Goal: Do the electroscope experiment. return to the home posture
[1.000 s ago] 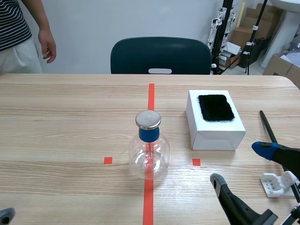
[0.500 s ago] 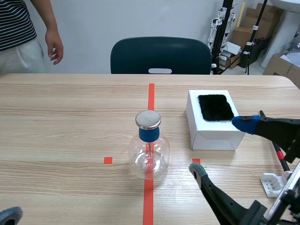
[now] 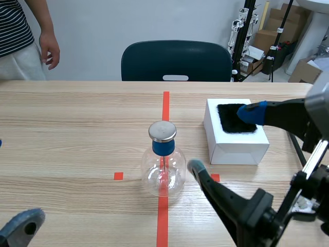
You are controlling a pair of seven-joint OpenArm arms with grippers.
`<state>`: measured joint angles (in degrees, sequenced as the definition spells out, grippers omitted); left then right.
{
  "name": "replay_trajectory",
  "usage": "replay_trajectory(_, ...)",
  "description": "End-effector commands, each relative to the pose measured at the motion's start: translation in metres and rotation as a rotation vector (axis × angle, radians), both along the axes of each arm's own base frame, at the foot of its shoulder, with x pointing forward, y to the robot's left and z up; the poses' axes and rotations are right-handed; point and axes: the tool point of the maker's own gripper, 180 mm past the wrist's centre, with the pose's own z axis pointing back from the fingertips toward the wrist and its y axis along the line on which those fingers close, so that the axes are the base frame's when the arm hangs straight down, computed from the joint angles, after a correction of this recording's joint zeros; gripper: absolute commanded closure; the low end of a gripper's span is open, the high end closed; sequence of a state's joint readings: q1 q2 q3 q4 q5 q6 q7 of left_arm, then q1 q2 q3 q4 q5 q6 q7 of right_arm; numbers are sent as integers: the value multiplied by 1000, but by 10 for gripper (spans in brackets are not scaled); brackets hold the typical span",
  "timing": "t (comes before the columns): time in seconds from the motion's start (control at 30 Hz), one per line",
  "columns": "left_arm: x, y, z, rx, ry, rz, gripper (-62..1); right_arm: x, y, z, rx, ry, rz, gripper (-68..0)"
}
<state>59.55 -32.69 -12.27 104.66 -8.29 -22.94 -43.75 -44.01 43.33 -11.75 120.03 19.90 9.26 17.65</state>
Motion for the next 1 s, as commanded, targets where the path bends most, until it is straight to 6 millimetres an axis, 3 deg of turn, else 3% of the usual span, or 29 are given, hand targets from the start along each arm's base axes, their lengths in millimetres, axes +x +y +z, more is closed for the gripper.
replay_trajectory(0.0,2,-4,13,-37,-34,-6,-623,2,0,7,31,-7,-12,-598)
replay_trajectory(0.23,2,-14,16,-20,-23,-67,-623,12,-14,-3,74,98,-131,-598)
replay_trajectory(0.67,22,-13,25,1,-99,-44,-623,-2,-36,-21,-15,138,-198,-598)
replay_trajectory(0.97,26,-10,29,-28,-119,3,-623,-1,-47,-28,-64,155,-219,-598)
